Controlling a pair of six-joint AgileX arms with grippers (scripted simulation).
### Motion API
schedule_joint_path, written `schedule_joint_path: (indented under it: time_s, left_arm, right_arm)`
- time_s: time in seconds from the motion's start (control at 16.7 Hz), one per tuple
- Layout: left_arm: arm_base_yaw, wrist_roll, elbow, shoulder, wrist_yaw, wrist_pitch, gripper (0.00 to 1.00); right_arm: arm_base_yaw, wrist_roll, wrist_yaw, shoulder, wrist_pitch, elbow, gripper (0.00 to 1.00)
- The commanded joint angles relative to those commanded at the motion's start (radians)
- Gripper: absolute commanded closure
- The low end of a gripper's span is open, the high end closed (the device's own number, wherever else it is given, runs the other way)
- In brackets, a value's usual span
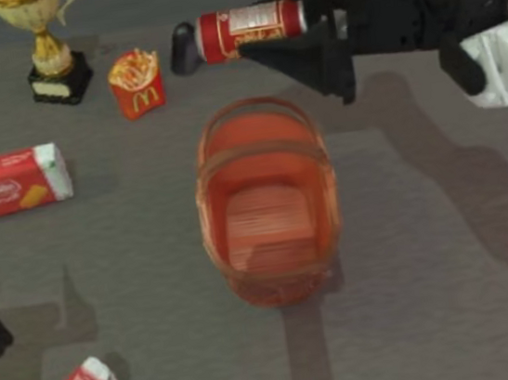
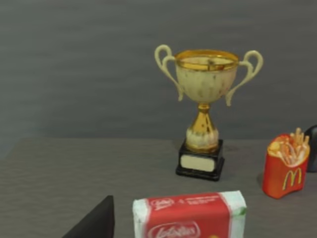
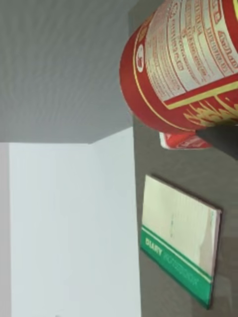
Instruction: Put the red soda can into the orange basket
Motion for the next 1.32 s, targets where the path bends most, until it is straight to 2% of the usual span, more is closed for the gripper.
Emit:
schedule_joint_path:
  time_s: [0.36,0.66,1.32]
  left_arm:
    - [0.0,0.0,0.0,0.0,0.0,0.0,0.0]
    - [0.0,0.0,0.0,0.0,0.0,0.0,0.0]
    - [0.0,0.0,0.0,0.0,0.0,0.0,0.0]
  right_arm:
    - [0.007,-0.005,0.004,0.188,0.245,-0.049,1.0]
    - [0.008,-0.005,0.005,0.209,0.267,-0.057,1.0]
    - [0.008,-0.005,0.005,0.209,0.267,-0.057,0.17]
